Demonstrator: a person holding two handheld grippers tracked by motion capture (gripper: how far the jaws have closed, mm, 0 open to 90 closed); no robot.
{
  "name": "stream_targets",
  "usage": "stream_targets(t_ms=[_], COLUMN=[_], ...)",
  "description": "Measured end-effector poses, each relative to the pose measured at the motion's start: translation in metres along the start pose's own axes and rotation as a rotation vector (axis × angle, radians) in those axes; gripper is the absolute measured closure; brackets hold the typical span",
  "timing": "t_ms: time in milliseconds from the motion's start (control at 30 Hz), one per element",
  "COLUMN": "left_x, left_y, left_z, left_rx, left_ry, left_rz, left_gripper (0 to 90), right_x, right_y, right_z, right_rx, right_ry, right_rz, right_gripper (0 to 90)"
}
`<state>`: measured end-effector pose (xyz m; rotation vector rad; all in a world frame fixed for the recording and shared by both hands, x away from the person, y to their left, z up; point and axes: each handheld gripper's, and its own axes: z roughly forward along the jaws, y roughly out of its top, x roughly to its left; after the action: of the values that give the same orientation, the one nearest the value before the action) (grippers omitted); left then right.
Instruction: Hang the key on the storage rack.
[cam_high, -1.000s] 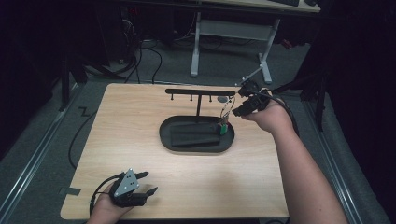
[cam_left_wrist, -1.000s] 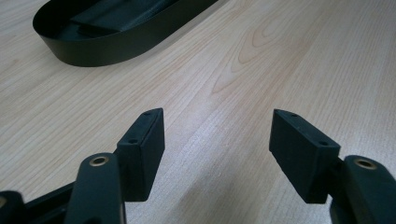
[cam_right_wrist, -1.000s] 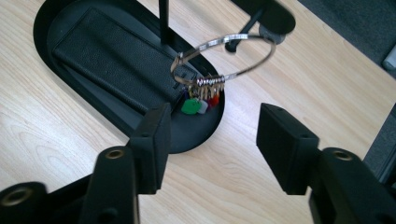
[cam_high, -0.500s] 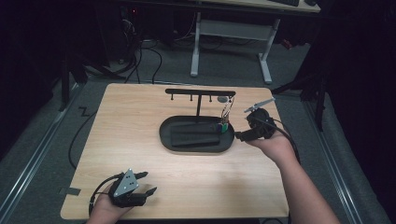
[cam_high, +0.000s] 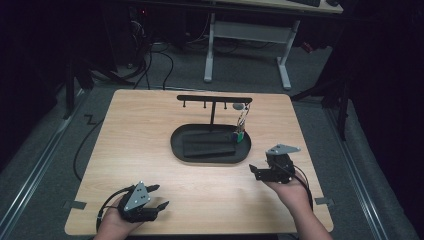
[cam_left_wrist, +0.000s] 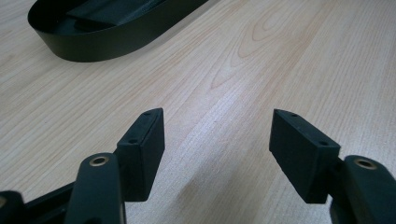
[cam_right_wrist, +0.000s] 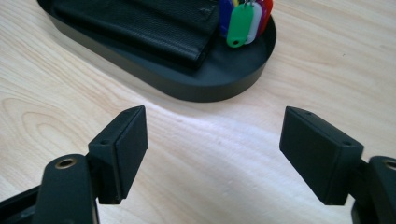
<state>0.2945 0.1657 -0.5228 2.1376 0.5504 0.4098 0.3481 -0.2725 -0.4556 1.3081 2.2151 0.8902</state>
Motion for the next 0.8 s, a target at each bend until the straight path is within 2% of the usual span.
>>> stream_targets(t_ms=[133, 300, 367, 433, 467, 500, 533, 567, 667, 800], left_x=[-0.001, -0.002, -0.003, -0.005, -0.006, -0.007, -0.008, -0.009, -0.010, -0.010], left_y=[0.000, 0.000, 0.000, 0.001, 0.002, 0.002, 0.002, 0.002, 0.003, 0.002], left_z=[0.001, 0.001, 0.001, 0.001, 0.001, 0.001, 0.002, 0.003, 0.004, 0.003], left_rx=[0.003, 0.007, 0.010, 0.010, 0.007, 0.004, 0.009, 0.013, 0.018, 0.022], left_ry=[0.001, -0.003, -0.002, -0.003, -0.004, -0.004, -0.005, -0.003, 0.002, 0.006], left_rz=[0.001, -0.001, 0.002, 0.001, 0.003, 0.007, 0.012, 0.018, 0.019, 0.029], left_gripper=[36.4, 36.3, 36.3, 36.3, 36.2, 36.2, 36.2, 36.2, 36.0, 36.0], right_x=[0.009, 0.024, 0.030, 0.036, 0.039, 0.041, 0.042, 0.042, 0.039, 0.038], right_y=[-0.026, -0.058, -0.073, -0.092, -0.100, -0.100, -0.102, -0.105, -0.105, -0.103], right_z=[0.001, 0.001, -0.003, -0.010, -0.014, -0.018, -0.020, -0.021, -0.022, -0.021], right_rx=[-0.066, -0.101, -0.119, -0.193, -0.202, -0.184, -0.188, -0.192, -0.201, -0.215], right_ry=[0.023, 0.026, 0.034, 0.007, 0.009, 0.032, 0.013, -0.004, 0.016, 0.003], right_rz=[0.034, 0.000, 0.004, 0.019, 0.031, 0.030, 0.003, 0.000, 0.032, 0.033], right_gripper=[22.6, 21.6, 19.4, 19.8, 19.5, 18.3, 18.5, 18.6, 18.7, 18.7])
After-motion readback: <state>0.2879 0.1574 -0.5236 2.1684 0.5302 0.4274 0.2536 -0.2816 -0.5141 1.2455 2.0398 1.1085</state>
